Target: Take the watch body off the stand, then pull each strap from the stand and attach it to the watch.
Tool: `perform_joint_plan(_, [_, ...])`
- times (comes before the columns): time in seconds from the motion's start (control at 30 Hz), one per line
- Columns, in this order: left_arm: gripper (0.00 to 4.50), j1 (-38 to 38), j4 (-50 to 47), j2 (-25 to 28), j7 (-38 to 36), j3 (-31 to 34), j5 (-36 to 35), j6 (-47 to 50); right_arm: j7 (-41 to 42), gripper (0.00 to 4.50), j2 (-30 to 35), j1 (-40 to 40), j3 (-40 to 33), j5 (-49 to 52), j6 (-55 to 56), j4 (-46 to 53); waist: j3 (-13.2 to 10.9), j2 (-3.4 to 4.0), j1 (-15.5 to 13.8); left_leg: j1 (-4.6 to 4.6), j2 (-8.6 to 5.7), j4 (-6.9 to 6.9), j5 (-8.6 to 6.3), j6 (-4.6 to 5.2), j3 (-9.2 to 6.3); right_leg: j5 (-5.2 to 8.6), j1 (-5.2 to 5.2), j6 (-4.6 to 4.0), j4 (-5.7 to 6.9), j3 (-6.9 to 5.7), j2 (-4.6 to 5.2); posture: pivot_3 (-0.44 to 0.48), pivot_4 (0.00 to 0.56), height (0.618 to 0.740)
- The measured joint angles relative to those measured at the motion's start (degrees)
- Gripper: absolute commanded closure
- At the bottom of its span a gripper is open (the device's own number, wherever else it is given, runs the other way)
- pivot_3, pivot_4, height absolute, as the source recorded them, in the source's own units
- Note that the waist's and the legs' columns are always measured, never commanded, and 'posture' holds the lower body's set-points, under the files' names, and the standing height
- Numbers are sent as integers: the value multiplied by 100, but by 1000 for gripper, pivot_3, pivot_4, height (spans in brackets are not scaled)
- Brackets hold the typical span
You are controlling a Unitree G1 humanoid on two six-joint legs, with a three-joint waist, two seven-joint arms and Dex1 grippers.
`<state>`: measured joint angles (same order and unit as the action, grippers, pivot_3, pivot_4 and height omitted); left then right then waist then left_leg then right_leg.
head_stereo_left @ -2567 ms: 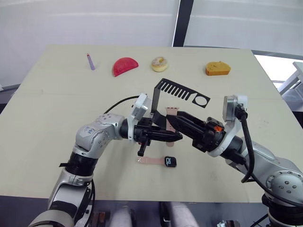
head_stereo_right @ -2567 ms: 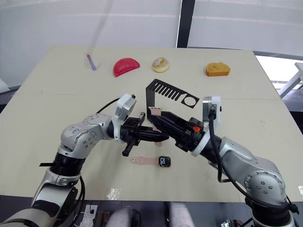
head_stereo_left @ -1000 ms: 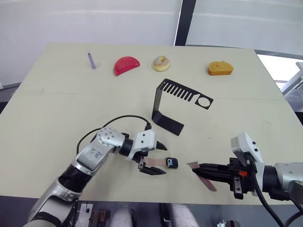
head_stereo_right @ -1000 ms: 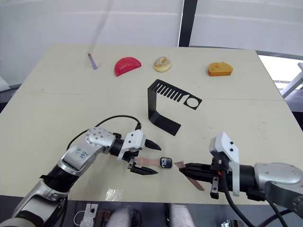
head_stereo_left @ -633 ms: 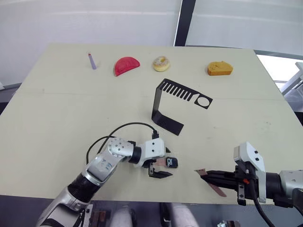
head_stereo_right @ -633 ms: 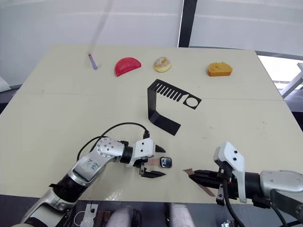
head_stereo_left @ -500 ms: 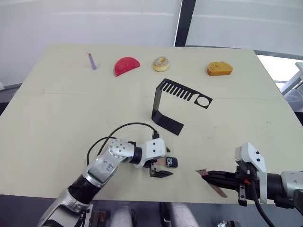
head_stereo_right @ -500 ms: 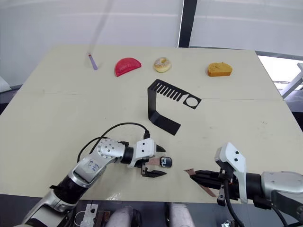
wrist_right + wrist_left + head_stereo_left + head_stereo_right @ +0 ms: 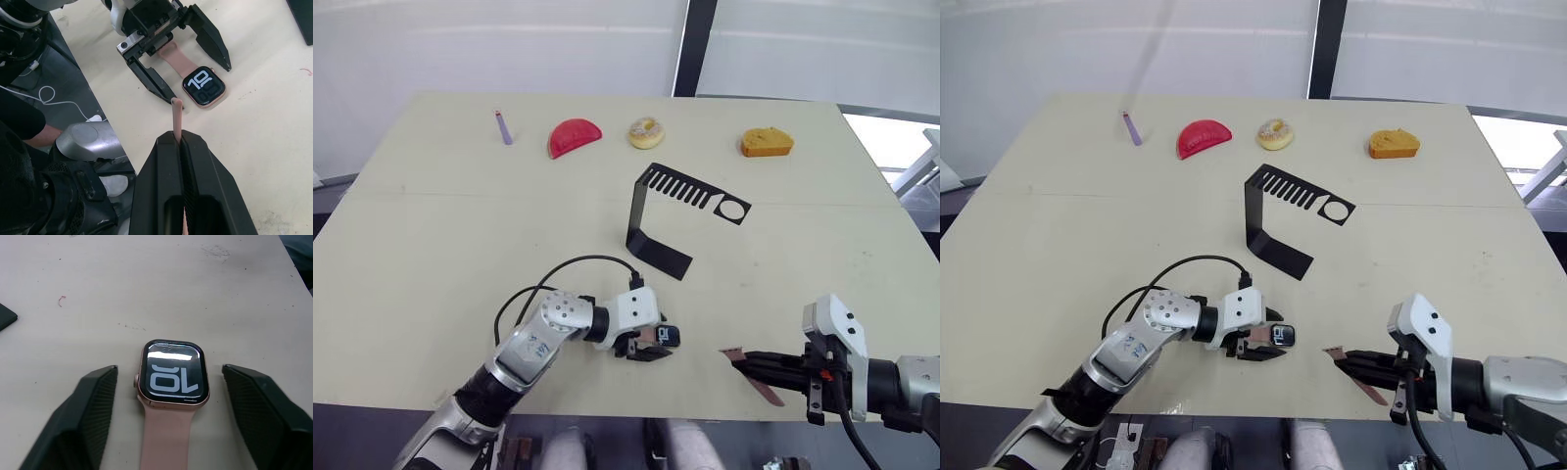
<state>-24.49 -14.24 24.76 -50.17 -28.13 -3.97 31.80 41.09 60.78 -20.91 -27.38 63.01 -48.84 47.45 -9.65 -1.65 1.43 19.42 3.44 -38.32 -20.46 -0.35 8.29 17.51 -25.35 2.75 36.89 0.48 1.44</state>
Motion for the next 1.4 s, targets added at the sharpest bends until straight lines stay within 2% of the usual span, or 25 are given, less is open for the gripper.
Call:
perform_joint_plan(0.03, [2868, -4, 0, -14, 0, 3, -5, 20, 0, 4500, -1, 9, 0, -13, 0, 0, 0, 0, 0, 0, 0, 0, 0, 0, 0, 0, 0, 0, 0, 0, 0, 0, 150, 737])
perform_joint_plan(0.27, [2914, -179, 179, -127, -70, 57, -146, 263, 0, 4500, -2, 179, 0, -256, 134, 17, 1, -1, -3, 0, -2, -9, 0, 0, 0, 0, 1, 0, 5, 0, 0, 0, 150, 737])
perform_joint_plan(0.4, [2914, -522, 591, -240, -307, 413, -670, 917, -4, 4500, 2, 391, 52, -705, 339, 204, 1, -1, 9, 1, -2, -19, 1, -1, 0, 0, 0, 0, 12, -1, -2, 0, 150, 737])
perform_joint_plan(0.5, [2914, -1138, 1062, -182, -863, 954, -1550, 2003, -68, 4500, 9, 746, 397, -1439, 719, 382, 1, -1, 16, 3, -1, -31, 0, -1, -1, 1, -1, -1, 18, -4, -4, 0, 150, 737])
perform_joint_plan(0.6, [2914, -1541, 1430, 34, -1368, 1148, -2072, 2608, -127, 4500, 17, 1007, 824, -2153, 1045, 490, 1, 0, 17, 4, -3, -33, 0, -3, 0, 2, -2, -2, 20, -5, -4, 0, 150, 737])
perform_joint_plan(0.8, [2914, -1943, 2173, 137, -1889, 1189, -2596, 3332, -201, 4500, 41, 1286, 1804, -3663, 1648, 629, 1, 0, 4, 15, -2, -63, -3, -2, -2, 3, -4, -3, 28, -10, -2, 0, 150, 737])
perform_joint_plan(1.07, [2914, -2121, 2653, 98, -1940, 1135, -2618, 3385, -320, 4500, -101, 1554, 2824, -5252, 2182, 603, 1, -1, 28, 11, 1, -77, -7, -8, 0, 9, -11, -14, 56, -8, -5, 0, 150, 737])
perform_joint_plan(1.4, [2914, -2122, 2826, 42, -1923, 1183, -2622, 3409, -501, 4500, -669, 2000, 3551, -6212, 2232, 389, 1, -1, 11, 9, -1, -80, -7, -9, 1, 10, -12, -16, 62, -8, -3, 0, 150, 737])
